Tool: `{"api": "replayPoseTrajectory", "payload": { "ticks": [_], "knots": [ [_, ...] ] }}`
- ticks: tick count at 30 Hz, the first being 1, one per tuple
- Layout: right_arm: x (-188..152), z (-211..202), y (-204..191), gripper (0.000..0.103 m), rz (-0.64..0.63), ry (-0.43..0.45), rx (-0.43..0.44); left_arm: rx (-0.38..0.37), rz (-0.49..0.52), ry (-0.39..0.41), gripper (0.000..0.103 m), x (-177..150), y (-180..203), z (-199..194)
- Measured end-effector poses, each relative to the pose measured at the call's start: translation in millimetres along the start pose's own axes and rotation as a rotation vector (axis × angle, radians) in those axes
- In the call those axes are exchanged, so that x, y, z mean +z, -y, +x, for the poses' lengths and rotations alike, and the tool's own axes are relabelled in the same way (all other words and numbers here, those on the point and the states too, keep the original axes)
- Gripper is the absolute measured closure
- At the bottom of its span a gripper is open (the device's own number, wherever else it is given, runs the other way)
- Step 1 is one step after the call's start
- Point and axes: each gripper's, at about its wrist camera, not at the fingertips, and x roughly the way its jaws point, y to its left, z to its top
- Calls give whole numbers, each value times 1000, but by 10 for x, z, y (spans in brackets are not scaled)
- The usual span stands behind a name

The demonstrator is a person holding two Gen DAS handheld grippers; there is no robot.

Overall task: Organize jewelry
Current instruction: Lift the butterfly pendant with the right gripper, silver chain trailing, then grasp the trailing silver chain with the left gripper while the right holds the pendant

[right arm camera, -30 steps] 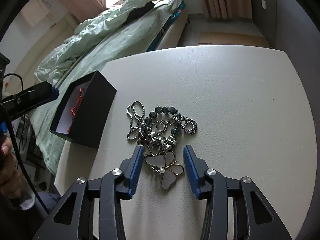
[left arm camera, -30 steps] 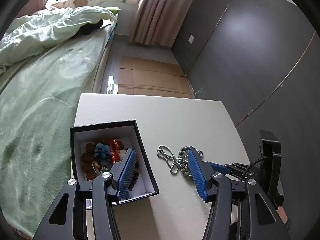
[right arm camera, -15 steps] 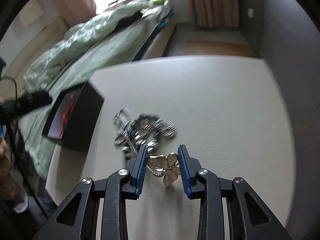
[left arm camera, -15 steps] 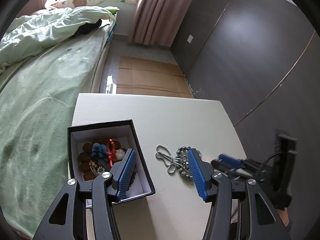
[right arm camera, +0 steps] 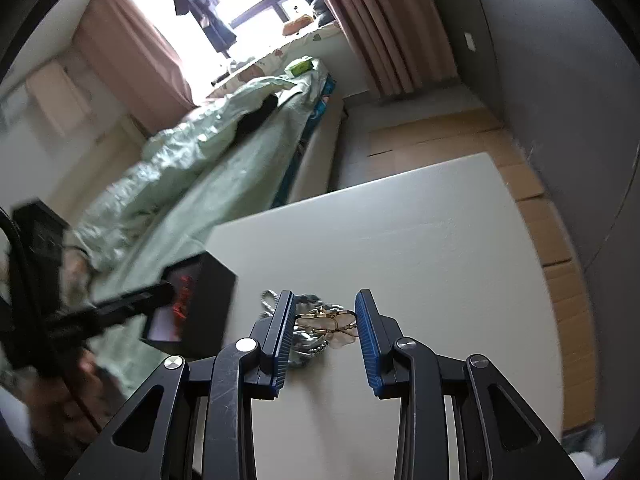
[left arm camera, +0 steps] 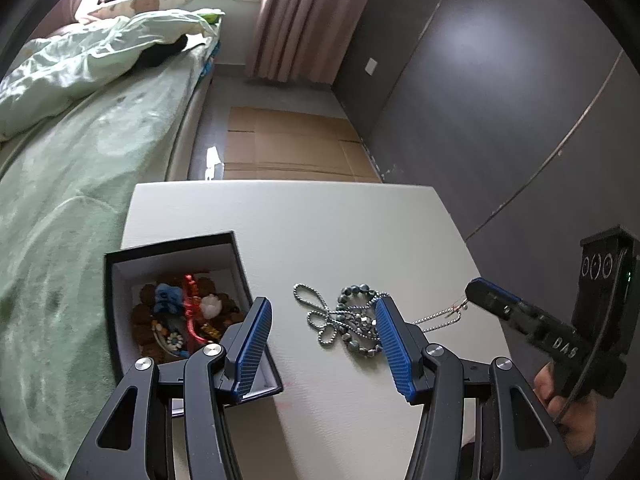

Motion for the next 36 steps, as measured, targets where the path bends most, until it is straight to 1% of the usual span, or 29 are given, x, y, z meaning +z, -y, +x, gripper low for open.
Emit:
{"api": "replayPoseTrajectory", "payload": {
  "ticks": [5,9,11,15,16,19,21,26,32,36],
  "knots": [
    [2,-22,138,71,115,2,109,-15,31,-25,51,-14,112,103],
    [-5,-4,259,71,224,20,209,-22,44,-37,51,-11,179,167],
    [-16,25,300,71,266,24,240,-26,48,-42,51,-15,191,186],
    [9,39,261,71,280,42,258,-53,65,-60,51,-41,260,257],
    [9,35,251,71,286,46,271,-65,74,-61,51,-46,290,273],
    [24,22,200,71,280,57,268,-75,100,-72,51,-71,372,334],
    [29,-4,205,71,289,66,284,-88,124,-73,51,-86,440,376],
    [52,-63,157,71,277,83,311,-81,177,-74,51,-114,579,508],
    [71,-168,89,71,237,113,270,-113,228,-71,51,-159,706,640],
    [71,-193,135,71,251,125,259,-166,254,-73,51,-178,801,698]
  ]
}}
